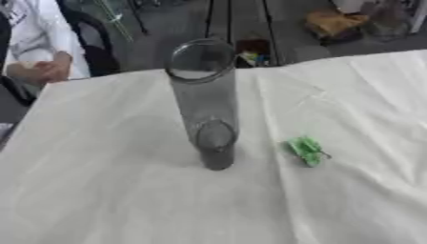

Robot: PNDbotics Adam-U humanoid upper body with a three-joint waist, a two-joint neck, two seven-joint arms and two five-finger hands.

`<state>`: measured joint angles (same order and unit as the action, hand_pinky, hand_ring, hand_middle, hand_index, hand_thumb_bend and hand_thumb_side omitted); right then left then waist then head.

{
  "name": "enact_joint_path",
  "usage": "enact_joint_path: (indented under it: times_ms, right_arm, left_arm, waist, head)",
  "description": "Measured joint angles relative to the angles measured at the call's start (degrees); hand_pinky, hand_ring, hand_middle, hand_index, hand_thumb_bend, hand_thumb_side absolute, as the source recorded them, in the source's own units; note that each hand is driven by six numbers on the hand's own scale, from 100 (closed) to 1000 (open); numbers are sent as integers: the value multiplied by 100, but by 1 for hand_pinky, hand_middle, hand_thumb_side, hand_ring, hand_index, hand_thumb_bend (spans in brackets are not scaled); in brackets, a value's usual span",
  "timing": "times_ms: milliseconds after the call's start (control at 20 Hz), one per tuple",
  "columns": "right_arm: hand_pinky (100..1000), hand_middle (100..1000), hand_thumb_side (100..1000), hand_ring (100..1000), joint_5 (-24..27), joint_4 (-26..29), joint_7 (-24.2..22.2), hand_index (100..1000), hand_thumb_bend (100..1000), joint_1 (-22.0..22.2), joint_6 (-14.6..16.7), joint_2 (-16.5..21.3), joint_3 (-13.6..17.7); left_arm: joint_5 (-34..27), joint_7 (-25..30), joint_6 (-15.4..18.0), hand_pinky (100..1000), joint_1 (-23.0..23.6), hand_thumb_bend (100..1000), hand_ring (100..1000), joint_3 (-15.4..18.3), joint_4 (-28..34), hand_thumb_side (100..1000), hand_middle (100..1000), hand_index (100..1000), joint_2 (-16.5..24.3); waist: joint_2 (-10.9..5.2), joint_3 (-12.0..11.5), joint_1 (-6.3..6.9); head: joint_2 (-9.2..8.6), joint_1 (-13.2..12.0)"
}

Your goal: Arrange flowers into the vase.

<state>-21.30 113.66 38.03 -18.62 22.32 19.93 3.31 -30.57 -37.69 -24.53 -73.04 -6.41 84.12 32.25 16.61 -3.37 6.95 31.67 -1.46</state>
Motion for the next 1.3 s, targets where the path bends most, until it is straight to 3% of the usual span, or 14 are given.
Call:
enact_joint_path:
  times_ms: [650, 1300]
  right_arm:
    - [628, 484, 927, 643, 31, 0, -52, 686, 100, 55, -48, 1, -28]
    - [632, 482, 929, 645, 130, 0, -97, 686, 100, 50, -57, 1, -50]
  left_arm:
    - [-163, 5, -5, 100, -407, 100, 100, -7, 53, 297, 100, 100, -431]
    - [-82, 85, -86, 100, -421, 100, 100, -200, 233, 299, 100, 100, -610]
  waist:
    - [-96, 47, 78]
    - [-90, 137, 111]
  head:
    - [45, -69]
    - [45, -98]
